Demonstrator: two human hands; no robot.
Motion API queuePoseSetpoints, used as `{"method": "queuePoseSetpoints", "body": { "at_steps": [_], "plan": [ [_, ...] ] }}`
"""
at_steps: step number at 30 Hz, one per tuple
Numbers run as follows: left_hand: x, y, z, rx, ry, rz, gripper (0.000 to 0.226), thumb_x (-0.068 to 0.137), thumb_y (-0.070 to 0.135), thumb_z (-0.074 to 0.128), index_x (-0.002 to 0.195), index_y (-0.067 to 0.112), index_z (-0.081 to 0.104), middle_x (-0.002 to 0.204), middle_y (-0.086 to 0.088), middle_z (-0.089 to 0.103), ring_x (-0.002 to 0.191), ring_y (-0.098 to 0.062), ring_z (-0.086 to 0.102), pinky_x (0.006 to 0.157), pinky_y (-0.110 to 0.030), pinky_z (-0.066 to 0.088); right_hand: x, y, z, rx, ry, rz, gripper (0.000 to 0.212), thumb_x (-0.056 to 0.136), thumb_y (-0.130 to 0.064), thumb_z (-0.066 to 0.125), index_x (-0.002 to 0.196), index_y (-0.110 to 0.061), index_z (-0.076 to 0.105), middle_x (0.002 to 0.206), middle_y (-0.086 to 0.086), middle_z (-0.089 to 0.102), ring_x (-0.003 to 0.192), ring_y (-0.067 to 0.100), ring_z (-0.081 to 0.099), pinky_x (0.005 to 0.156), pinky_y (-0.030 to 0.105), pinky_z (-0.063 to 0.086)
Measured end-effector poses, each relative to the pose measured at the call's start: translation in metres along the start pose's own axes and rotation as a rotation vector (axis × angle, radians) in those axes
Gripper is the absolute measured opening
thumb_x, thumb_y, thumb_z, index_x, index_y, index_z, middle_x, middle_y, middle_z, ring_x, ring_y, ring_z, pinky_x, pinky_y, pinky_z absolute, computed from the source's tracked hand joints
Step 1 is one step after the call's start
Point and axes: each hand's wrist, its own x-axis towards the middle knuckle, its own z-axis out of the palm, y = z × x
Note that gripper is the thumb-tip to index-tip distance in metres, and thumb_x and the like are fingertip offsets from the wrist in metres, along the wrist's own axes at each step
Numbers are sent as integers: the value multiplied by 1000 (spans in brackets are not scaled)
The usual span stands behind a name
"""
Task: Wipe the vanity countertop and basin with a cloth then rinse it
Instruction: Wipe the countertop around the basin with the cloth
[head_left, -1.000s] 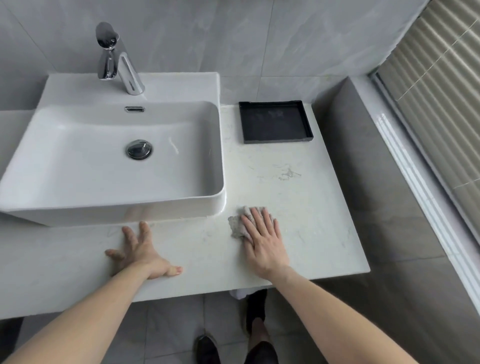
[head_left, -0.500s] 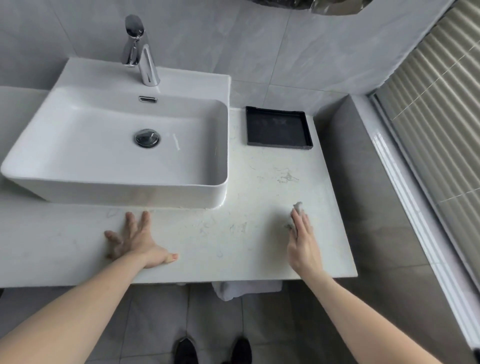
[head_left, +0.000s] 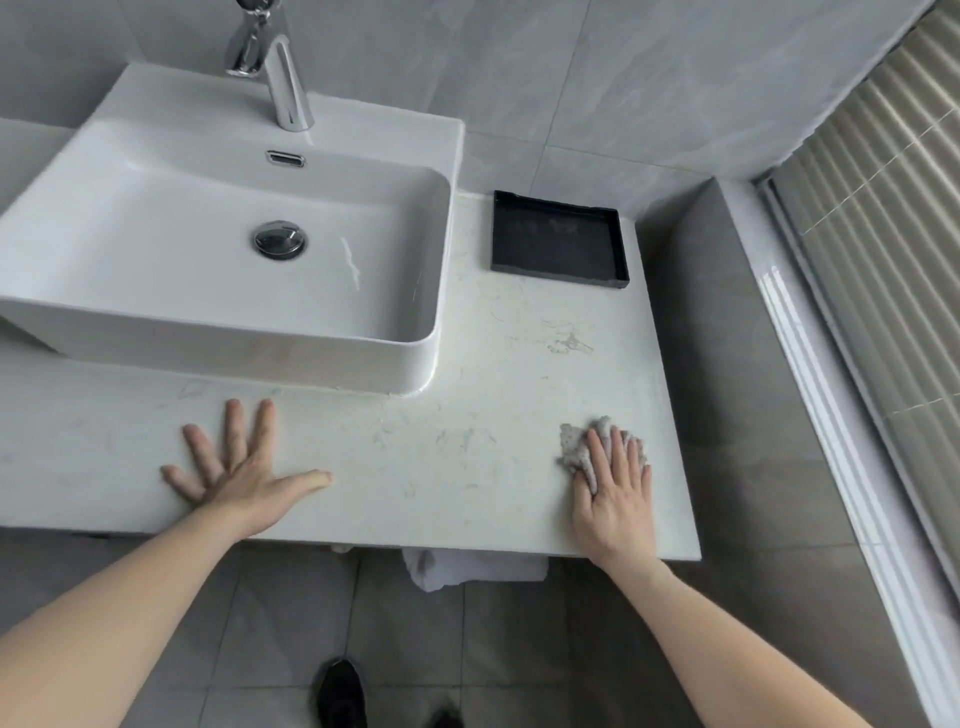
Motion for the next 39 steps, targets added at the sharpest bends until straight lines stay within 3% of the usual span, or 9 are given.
{"method": "queuePoseSetpoints", "body": {
  "at_steps": [6,9,13,19,23,28,32,36,39],
  "plan": [
    [-4,0,-7,12,-70,20,140,42,99,53,143,52,-32,146,19,-51,138,-32,-47,110,-64,-20,11,42,-41,249,114,204,53,108,-23,33,160,-34,23,168,-15,11,156,7,4,124,47,24],
    [-5,-1,-9,31,-88,19,143,42,99,54,143,51,-35,144,17,-55,137,-34,-47,111,-65,-19,11,-16,-37,352,106,-73,54,109,-17,35,160,-29,24,168,-17,10,155,4,1,128,37,10],
    [-5,0,-11,49,-96,7,140,43,99,53,141,52,-36,143,18,-55,137,-33,-47,111,-65,-18,3,-102,3,180,-147,-378,60,106,-25,33,161,-39,14,168,-16,-4,155,19,-17,126,45,-9],
    [-3,0,-7,45,-95,6,136,47,97,53,140,54,-36,145,19,-53,138,-31,-47,111,-63,-20,-6,-121,39,-60,-118,-445,65,102,-60,25,160,-43,2,168,-9,-18,153,25,-27,124,50,-13],
    [-4,0,-8,34,-99,19,135,49,96,54,140,54,-36,145,18,-53,137,-31,-48,111,-63,-21,-4,-54,17,-29,-39,-268,62,104,-56,23,159,-44,-3,167,-11,-21,153,21,-25,125,48,-12],
    [-6,0,-10,32,-108,17,137,48,96,54,141,52,-37,144,17,-54,136,-32,-48,110,-64,-21,2,49,-17,77,73,19,56,103,-29,24,155,-16,37,167,7,24,155,31,18,124,53,19],
    [-7,0,-10,24,-105,19,137,48,96,54,141,52,-36,145,17,-53,136,-32,-48,110,-64,-21,3,38,-24,258,209,154,47,107,-14,36,153,-20,41,166,-7,26,155,15,18,124,42,24],
    [-7,2,-10,27,-99,9,137,48,96,55,142,51,-35,146,18,-52,137,-32,-47,111,-64,-20,-5,-42,8,269,145,-163,58,97,1,43,154,-12,39,165,3,28,154,25,21,124,49,21],
    [-5,2,-8,27,-96,5,137,48,96,56,142,52,-34,146,18,-52,138,-31,-46,111,-64,-20,-28,-116,29,128,-83,-351,66,96,-23,39,160,-27,23,170,-3,8,157,32,-1,125,56,6]
  ]
}}
